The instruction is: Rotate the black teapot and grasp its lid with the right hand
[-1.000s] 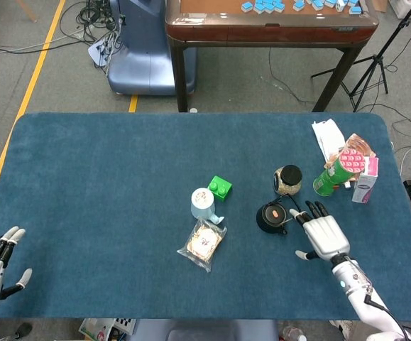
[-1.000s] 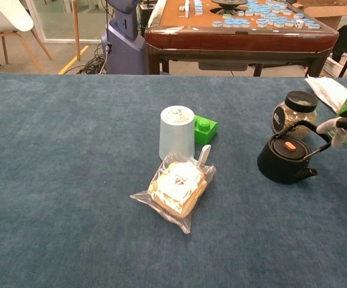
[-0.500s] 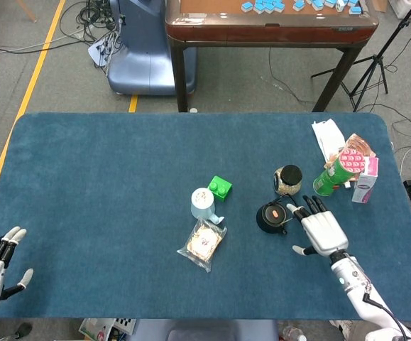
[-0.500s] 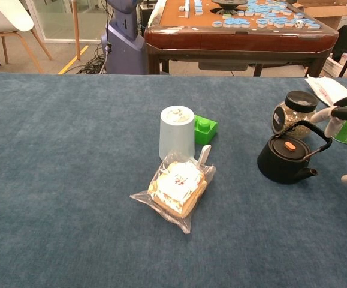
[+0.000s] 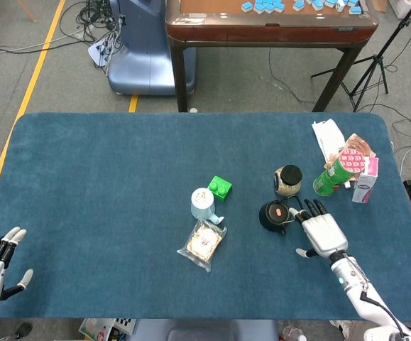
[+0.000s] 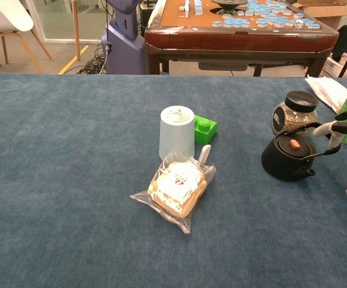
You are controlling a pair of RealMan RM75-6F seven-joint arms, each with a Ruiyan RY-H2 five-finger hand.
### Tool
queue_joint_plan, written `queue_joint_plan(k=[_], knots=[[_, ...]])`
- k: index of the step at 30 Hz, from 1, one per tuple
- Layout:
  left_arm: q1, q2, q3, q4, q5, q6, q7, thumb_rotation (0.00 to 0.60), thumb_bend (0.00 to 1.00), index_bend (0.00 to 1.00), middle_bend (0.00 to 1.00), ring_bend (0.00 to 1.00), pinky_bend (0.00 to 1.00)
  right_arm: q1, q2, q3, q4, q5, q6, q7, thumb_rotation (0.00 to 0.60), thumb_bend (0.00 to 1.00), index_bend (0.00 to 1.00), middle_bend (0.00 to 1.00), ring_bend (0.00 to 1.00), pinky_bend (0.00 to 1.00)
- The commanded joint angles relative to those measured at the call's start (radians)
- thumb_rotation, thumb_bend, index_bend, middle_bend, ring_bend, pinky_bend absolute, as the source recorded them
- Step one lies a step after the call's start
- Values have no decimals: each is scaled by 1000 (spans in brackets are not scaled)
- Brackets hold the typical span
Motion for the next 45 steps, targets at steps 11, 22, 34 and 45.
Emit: queue_joint_plan(k=[11, 22, 34, 45], knots=[[-4, -2, 0, 0, 3, -3, 1, 600, 293, 111, 75, 105, 8, -61, 26, -57, -74, -103, 59, 37, 510, 0, 133, 313, 30, 42], [-1, 2, -1, -1, -1, 0, -1, 600, 293, 111, 75, 105, 8, -68, 44, -16, -70, -117, 95, 63, 527, 0, 133, 302, 30, 41], [-8, -3, 3, -9, 4, -12, 15, 600, 293, 111, 75, 105, 8, -126, 111, -15, -60, -50, 137, 61, 592, 0, 123, 276, 82, 41], [-7, -4, 7, -15, 6, -14, 25, 600, 293, 111, 75, 105, 8, -124, 82, -9, 15, -8, 78, 93, 592, 0, 123, 279, 126, 41]])
